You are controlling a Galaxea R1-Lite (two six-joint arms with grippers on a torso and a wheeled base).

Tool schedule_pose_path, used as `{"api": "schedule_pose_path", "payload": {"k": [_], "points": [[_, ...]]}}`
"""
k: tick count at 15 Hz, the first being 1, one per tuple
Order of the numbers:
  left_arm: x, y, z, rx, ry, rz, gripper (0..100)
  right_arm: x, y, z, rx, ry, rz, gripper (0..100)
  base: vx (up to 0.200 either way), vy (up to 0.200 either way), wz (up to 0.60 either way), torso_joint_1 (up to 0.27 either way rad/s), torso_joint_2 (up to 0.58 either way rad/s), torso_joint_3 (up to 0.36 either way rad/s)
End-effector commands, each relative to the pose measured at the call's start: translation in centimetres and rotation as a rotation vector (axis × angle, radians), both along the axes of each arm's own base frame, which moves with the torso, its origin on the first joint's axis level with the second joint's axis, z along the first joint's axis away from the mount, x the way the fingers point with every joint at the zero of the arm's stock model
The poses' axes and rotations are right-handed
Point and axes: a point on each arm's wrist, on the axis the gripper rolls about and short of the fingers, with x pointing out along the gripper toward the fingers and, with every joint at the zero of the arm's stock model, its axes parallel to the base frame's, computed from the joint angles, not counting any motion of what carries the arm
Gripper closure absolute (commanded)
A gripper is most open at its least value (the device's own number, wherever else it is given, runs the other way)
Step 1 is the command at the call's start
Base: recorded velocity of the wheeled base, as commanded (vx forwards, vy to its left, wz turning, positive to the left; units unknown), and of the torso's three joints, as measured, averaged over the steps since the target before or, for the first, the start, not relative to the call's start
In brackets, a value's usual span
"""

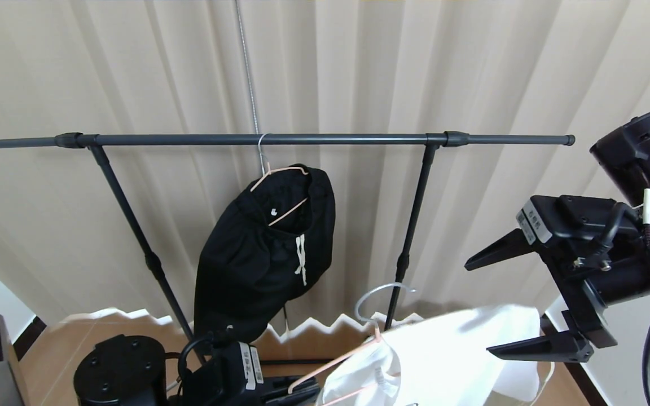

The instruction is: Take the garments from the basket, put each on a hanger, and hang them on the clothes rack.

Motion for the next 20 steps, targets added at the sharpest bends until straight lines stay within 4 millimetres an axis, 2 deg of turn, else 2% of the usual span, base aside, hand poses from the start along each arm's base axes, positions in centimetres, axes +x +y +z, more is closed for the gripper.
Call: {"api": "schedule_pose_path", "payload": {"k": [1, 4, 11, 20], "points": [[-0.1, -0.1, -0.6, 0.026, 0.008, -0.013, 100, 0.0, 0.0, -1.1, -0.023, 0.042, 0.007, 0, 0.0, 0.0, 0.0, 0.0, 0.0, 0.0], [-0.4, -0.4, -0.6, 0.026, 0.01, -0.028, 100, -0.3, -0.1, -2.5, -0.042, 0.086, 0.013, 0, 0.0, 0.0, 0.0, 0.0, 0.0, 0.0], [-0.7, -0.6, -0.5, 0.023, 0.005, -0.046, 100, 0.0, 0.6, -3.5, -0.06, 0.121, 0.035, 0, 0.0, 0.0, 0.0, 0.0, 0.0, 0.0], [-0.9, -0.6, 0.0, 0.01, -0.01, -0.048, 100, 2.1, 1.8, -5.0, -0.064, 0.118, 0.046, 0, 0.0, 0.0, 0.0, 0.0, 0.0, 0.0]]}}
